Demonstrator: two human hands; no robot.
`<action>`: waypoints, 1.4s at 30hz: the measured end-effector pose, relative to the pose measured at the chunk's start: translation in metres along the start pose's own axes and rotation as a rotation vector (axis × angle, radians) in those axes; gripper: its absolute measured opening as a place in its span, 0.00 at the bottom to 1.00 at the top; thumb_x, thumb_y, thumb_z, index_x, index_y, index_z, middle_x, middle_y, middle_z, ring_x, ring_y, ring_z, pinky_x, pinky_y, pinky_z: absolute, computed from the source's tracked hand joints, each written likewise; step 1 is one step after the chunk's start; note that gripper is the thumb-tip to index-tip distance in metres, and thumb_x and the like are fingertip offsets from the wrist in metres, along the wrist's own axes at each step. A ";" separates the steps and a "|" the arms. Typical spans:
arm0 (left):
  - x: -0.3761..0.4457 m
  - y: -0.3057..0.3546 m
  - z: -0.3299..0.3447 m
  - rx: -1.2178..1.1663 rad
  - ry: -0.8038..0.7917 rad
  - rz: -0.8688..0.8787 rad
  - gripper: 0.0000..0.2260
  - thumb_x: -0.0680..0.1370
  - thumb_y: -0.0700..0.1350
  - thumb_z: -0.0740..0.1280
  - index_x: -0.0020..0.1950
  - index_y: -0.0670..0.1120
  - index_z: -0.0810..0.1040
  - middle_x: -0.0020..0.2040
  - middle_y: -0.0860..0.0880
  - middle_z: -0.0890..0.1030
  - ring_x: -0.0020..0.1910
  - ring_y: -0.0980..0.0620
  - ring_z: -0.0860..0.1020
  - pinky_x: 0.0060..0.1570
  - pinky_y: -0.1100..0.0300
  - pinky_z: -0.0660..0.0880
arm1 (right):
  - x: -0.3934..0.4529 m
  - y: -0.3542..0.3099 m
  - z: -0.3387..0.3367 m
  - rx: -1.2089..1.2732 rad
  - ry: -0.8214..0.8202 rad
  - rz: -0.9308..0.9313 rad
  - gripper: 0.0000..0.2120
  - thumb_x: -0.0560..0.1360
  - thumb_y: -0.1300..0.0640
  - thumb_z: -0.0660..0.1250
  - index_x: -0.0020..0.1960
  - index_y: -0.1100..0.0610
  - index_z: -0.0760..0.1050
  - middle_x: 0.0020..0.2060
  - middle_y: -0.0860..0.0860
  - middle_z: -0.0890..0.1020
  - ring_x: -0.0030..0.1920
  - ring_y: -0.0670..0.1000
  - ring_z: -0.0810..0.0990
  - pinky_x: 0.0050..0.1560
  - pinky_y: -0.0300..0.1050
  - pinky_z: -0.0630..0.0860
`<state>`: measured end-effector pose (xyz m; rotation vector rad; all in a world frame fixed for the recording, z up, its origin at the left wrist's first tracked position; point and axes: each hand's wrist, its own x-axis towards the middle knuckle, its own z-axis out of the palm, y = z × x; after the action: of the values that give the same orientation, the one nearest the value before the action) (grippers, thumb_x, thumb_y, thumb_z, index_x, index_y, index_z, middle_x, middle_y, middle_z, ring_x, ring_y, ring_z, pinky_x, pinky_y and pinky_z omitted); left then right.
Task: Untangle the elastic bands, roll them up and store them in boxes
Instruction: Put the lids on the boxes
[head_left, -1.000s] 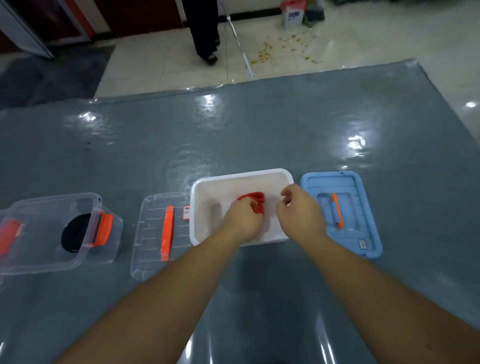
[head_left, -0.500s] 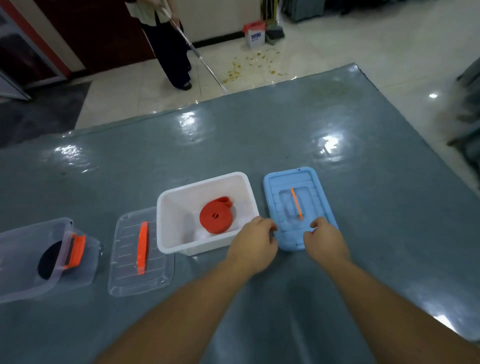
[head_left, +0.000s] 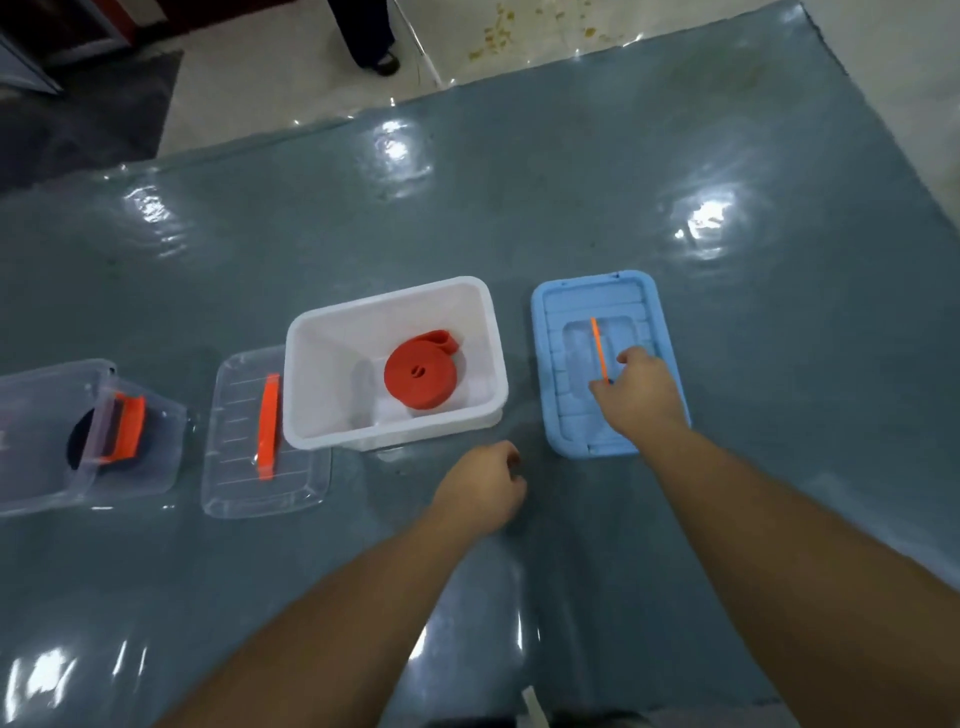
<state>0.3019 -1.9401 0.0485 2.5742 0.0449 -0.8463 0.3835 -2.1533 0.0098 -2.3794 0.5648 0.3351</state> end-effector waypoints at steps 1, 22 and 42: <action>0.001 -0.003 0.001 0.004 0.002 -0.010 0.15 0.79 0.46 0.66 0.65 0.47 0.79 0.63 0.45 0.81 0.61 0.44 0.79 0.60 0.52 0.77 | 0.008 0.000 0.000 0.006 -0.011 -0.001 0.24 0.73 0.52 0.74 0.65 0.61 0.74 0.61 0.63 0.80 0.60 0.66 0.80 0.61 0.58 0.78; -0.042 -0.005 -0.006 -0.003 0.104 -0.035 0.13 0.80 0.47 0.64 0.63 0.53 0.80 0.61 0.53 0.82 0.58 0.51 0.81 0.60 0.55 0.77 | 0.006 0.003 -0.045 -0.034 0.070 -0.047 0.08 0.78 0.64 0.63 0.51 0.63 0.80 0.50 0.65 0.84 0.53 0.67 0.81 0.53 0.56 0.78; -0.066 -0.121 -0.127 -0.475 0.729 -0.188 0.07 0.83 0.48 0.64 0.48 0.49 0.80 0.50 0.51 0.84 0.55 0.60 0.74 0.50 0.58 0.71 | -0.050 -0.181 -0.005 -0.389 0.067 -0.737 0.11 0.80 0.61 0.60 0.55 0.56 0.81 0.52 0.58 0.82 0.54 0.63 0.81 0.53 0.56 0.78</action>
<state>0.2993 -1.7722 0.1310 2.2917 0.6270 0.0928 0.4267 -2.0166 0.1318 -2.7734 -0.4022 0.0283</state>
